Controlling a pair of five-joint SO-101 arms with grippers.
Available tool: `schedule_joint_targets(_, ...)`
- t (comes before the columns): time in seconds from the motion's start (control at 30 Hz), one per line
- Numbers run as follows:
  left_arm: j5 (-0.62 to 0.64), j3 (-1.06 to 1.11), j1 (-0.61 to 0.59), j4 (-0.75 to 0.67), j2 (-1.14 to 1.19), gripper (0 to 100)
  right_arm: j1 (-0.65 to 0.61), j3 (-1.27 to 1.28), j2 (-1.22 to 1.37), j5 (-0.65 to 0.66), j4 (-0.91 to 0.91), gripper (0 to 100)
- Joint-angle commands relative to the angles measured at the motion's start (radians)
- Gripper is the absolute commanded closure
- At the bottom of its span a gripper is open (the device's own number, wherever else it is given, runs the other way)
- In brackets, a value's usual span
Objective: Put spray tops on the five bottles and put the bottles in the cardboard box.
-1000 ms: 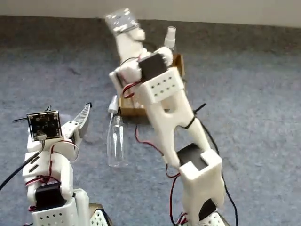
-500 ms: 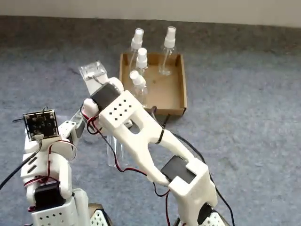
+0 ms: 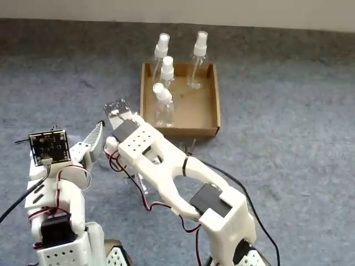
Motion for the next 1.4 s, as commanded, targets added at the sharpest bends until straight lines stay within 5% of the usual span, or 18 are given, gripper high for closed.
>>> schedule_joint_targets(0.0,0.006,-0.012,-0.007,-0.023,0.001,65,-0.002,0.058,-0.056,-0.012,-0.033,80.7)
schedule_joint_targets(0.2,0.008,-0.01,-0.005,-0.023,0.001,65,0.025,0.12,-0.059,-0.011,0.061,82.5)
schedule_joint_targets(0.33,0.008,-0.01,-0.005,-0.023,0.001,65,0.018,0.12,-0.062,-0.008,0.091,99.8)
schedule_joint_targets(0.6,0.008,-0.01,-0.005,-0.023,0.001,65,0.061,0.131,-0.318,0.005,0.171,99.5)
schedule_joint_targets(0.73,0.009,-0.01,-0.004,-0.023,0.001,65,0.145,0.191,-0.576,0.19,0.213,99.5)
schedule_joint_targets(0.9,0.011,-0.01,-0.004,-0.023,0.001,65,0.384,0.372,-0.865,0.534,0.272,99.2)
schedule_joint_targets(1.07,0.011,-0.01,0.015,-0.021,0.002,65,0.865,0.556,-1.032,0.692,0.177,99.3)
schedule_joint_targets(1.2,0.009,-0.01,0.067,0.006,0.002,65,1.193,0.664,-0.978,0.842,-0.015,99.3)
schedule_joint_targets(1.37,0.009,-0.008,0.077,0.014,0.002,65,1.356,0.705,-0.771,0.956,-0.097,98.8)
